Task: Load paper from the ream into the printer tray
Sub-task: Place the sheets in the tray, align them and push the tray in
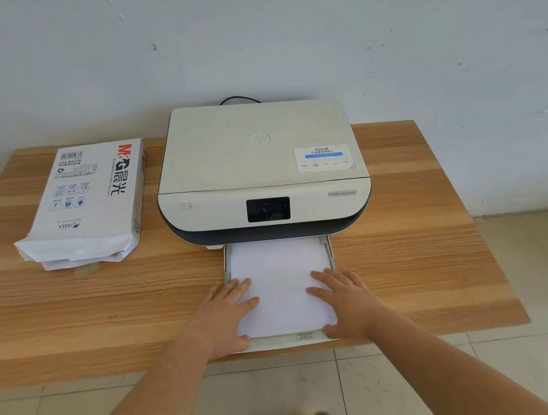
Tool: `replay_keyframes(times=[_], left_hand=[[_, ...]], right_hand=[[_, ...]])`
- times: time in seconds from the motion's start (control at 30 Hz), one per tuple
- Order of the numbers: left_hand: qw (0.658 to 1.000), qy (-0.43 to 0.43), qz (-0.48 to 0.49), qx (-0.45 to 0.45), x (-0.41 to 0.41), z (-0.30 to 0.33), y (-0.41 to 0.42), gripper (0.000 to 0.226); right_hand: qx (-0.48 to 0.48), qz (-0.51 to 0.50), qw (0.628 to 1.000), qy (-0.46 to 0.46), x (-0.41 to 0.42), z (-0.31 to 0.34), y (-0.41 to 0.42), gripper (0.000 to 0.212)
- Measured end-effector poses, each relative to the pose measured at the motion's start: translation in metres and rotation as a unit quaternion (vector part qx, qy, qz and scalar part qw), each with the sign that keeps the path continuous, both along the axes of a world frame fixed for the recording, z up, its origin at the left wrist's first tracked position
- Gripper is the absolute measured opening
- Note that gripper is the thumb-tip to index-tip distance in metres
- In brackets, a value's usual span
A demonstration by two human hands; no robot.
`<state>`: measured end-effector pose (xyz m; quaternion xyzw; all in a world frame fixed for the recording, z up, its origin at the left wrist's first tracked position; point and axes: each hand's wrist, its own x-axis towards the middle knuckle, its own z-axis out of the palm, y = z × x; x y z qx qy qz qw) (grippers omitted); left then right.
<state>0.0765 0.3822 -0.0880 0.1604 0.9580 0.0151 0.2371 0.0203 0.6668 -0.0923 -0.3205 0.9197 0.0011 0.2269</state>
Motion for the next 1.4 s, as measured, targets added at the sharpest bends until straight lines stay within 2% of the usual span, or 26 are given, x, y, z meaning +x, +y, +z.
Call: replay_keyframes(times=[1.13,1.27,1.4], left_hand=[[1.0,-0.008,0.012,0.005,0.003,-0.003,-0.003,0.073],[0.998,0.006,0.04,0.045,0.0,0.003,-0.007,0.071],[0.98,0.046,0.144,0.128,-0.012,0.015,-0.012,0.061]], right_hand=[[-0.011,-0.022,1.0,-0.018,0.004,0.0,0.0,0.077],[-0.084,-0.084,0.993,-0.009,-0.004,0.011,0.0,0.066],[-0.14,-0.209,0.967,0.028,-0.018,0.016,0.002,0.042]])
